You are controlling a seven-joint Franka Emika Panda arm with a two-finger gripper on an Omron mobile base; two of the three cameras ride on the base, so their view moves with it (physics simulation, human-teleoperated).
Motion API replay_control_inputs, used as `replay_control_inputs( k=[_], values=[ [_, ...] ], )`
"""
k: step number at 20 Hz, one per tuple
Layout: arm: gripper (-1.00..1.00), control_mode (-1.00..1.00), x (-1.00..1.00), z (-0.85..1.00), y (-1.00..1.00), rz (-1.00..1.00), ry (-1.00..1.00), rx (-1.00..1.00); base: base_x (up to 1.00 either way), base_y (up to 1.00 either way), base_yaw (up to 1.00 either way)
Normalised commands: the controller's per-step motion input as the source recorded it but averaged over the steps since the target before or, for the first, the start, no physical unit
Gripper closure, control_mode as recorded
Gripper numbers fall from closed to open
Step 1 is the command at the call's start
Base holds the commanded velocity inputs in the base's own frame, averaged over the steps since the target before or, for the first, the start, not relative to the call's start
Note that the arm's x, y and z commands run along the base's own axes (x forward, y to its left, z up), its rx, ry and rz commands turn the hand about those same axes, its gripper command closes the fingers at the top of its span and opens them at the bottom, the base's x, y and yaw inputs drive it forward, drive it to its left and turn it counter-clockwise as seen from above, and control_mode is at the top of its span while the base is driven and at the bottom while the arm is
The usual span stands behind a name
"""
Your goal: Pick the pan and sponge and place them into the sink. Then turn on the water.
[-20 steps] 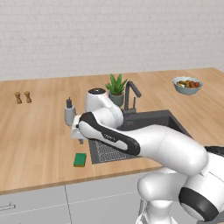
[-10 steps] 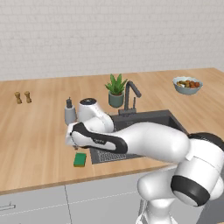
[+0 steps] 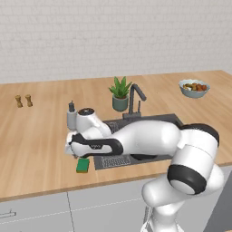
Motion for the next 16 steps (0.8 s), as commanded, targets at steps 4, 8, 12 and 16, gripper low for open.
replay_control_inputs(
  k=[4,8,12,16],
  values=[
    [-1.0,-1.0,0.23,-0.32,0.22,0.0,0.0,-0.03,0.0,0.0,0.0],
    [-1.0,-1.0,0.13,-0.35,0.09,0.0,0.0,-0.02,0.0,0.0,0.0],
    [-1.0,-1.0,0.09,-0.38,0.0,0.0,0.0,0.0,0.0,0.0,0.0],
    [-1.0,-1.0,0.14,-0.32,0.0,0.0,0.0,0.0,0.0,0.0,0.0]
  ],
)
